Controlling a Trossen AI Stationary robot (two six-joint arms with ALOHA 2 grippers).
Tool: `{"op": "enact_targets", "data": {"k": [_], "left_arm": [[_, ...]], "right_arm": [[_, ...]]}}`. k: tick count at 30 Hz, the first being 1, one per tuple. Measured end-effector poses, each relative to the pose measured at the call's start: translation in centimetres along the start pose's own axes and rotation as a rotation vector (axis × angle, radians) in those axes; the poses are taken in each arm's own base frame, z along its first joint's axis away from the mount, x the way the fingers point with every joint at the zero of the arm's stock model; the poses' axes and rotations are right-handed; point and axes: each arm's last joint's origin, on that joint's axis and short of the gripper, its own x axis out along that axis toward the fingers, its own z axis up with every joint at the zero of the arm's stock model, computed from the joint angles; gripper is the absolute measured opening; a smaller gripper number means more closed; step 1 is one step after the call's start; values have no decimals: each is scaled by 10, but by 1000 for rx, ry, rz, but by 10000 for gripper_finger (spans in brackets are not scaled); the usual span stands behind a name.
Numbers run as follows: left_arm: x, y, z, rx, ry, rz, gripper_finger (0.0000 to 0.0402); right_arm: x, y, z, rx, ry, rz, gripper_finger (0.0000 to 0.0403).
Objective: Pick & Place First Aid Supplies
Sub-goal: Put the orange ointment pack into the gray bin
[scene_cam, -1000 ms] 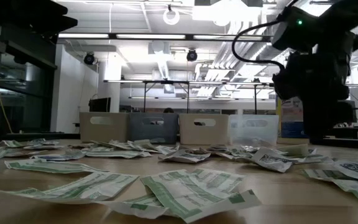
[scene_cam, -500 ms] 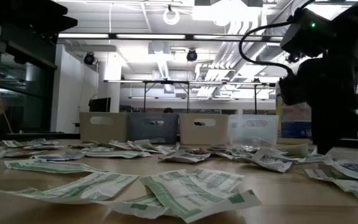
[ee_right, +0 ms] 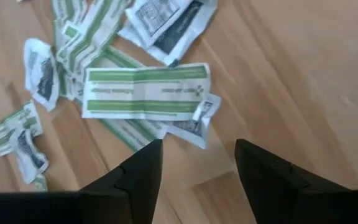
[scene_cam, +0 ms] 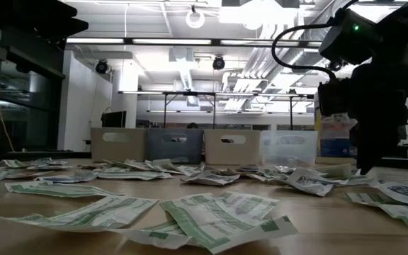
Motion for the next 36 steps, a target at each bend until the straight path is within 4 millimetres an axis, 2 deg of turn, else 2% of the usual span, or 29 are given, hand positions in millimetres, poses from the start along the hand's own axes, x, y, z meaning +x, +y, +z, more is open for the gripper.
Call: {"op": "enact_targets", "data": {"k": [8, 17, 22, 36], "left_arm": [[0, 0, 0, 0, 0, 0, 172], [0, 0, 0, 0, 0, 0, 172], [0, 0, 0, 0, 0, 0, 172], [0, 0, 0, 0, 0, 0, 172]], "right_arm": [[14, 1, 3, -31, 39, 51, 193], [15, 3, 5, -41, 35, 84, 171], [15, 2, 4, -21, 33, 72, 136], [15, -1, 3, 41, 16, 9, 5]]}}
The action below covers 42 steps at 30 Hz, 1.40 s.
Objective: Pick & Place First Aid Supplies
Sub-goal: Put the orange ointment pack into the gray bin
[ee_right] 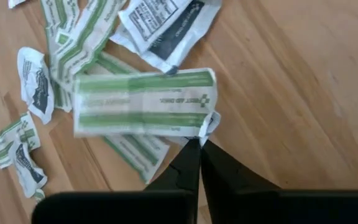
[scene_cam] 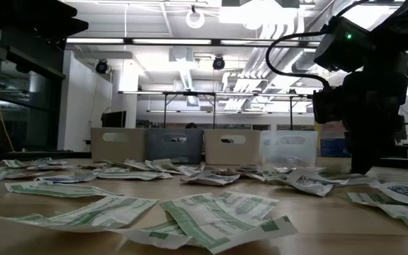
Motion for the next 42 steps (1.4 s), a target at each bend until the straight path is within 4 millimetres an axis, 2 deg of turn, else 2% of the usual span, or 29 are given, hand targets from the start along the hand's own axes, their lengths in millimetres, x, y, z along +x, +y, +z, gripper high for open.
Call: {"op": "enact_targets", "data": {"k": [10, 25, 31, 42], "left_arm": [[0, 0, 0, 0, 0, 0, 172], [0, 0, 0, 0, 0, 0, 172], [0, 0, 0, 0, 0, 0, 172], [0, 0, 0, 0, 0, 0, 172]], "right_arm": [[-5, 3, 1, 103, 18, -21, 1], [-62, 30, 8, 87, 9, -173, 0], [-80, 45, 15, 58, -1, -182, 0], [-99, 61, 32, -15, -114, -178, 0]]}}
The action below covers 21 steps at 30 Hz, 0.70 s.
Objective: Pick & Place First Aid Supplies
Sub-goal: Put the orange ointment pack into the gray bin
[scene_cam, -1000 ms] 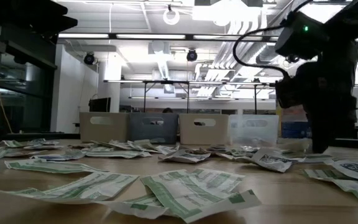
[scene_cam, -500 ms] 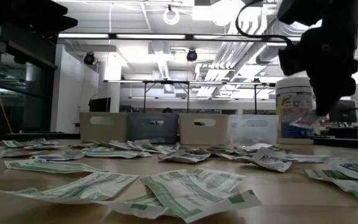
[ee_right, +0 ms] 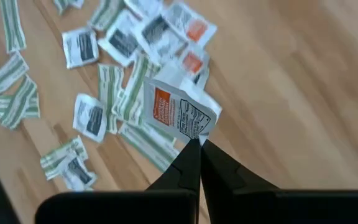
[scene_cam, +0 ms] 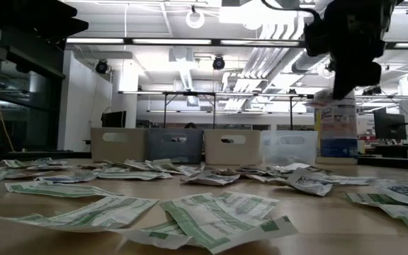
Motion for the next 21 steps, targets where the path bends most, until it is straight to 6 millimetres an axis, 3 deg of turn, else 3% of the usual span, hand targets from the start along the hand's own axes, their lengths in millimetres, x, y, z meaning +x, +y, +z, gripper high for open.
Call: {"op": "enact_targets", "data": {"k": [21], "left_arm": [[0, 1, 1, -3, -12, 31, 172]], "right_arm": [[-28, 28, 46, -225, -640, -83, 0]]}}
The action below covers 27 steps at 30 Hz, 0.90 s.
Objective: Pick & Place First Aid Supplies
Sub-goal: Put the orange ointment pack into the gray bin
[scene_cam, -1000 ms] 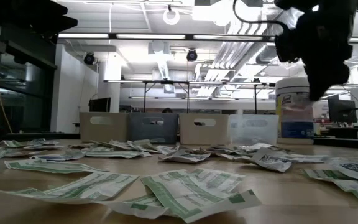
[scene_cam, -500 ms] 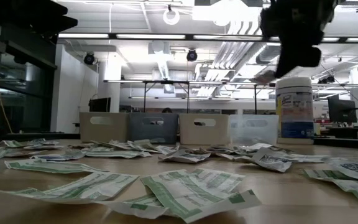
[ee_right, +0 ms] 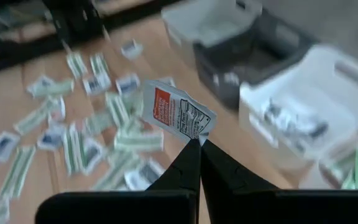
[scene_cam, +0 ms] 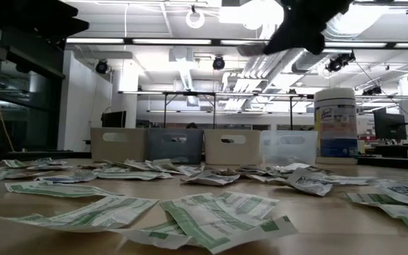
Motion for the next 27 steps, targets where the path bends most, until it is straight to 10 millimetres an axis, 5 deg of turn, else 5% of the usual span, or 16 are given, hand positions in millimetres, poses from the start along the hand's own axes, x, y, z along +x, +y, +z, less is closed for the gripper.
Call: {"op": "enact_targets", "data": {"k": [13, 27], "left_arm": [[1, 4, 4, -11, -43, 166, 172], [46, -7, 28, -27, -250, 243, 172]], "right_arm": [[6, 9, 17, -12, -190, 24, 0], [46, 10, 37, -2, -409, 46, 0]]}}
